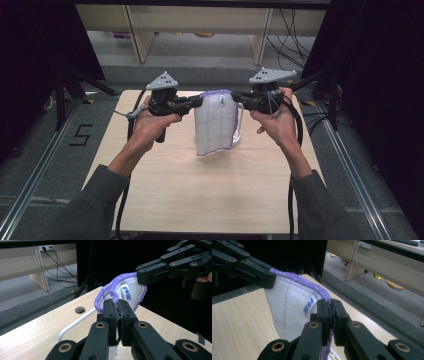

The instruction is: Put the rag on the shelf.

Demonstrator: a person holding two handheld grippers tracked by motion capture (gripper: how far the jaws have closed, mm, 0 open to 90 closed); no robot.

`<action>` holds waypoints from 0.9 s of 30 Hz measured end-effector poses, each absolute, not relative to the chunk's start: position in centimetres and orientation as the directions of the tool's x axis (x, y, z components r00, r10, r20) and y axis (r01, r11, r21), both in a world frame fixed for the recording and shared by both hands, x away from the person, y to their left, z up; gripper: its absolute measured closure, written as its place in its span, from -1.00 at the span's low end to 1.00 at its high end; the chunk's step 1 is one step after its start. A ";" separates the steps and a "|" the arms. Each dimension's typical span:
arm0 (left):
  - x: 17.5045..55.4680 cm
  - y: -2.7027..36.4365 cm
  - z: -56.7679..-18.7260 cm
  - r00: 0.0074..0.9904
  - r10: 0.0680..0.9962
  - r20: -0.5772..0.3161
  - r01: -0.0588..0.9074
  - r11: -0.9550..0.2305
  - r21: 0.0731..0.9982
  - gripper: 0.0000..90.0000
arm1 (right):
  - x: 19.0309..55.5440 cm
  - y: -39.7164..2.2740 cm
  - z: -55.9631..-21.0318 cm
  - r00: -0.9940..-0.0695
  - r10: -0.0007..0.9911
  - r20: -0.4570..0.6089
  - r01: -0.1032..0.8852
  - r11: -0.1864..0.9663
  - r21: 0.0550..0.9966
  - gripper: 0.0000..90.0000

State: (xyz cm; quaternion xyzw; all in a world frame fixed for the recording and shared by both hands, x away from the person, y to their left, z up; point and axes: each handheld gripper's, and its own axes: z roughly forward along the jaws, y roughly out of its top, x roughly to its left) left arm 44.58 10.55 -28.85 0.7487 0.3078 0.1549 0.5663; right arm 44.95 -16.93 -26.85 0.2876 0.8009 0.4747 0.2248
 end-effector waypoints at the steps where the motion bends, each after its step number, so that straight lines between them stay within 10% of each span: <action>1: 44.8 10.6 -28.7 0.760 0.640 -0.114 0.285 -0.170 0.943 0.91 | 45.2 -16.9 -26.7 -0.729 0.678 -0.094 0.240 0.382 0.892 0.92; 27: 50.7 9.3 -23.6 0.692 0.711 -0.126 0.277 -0.100 0.956 0.90 | 50.2 -17.7 -22.1 -0.667 0.743 -0.058 0.244 0.291 0.925 0.92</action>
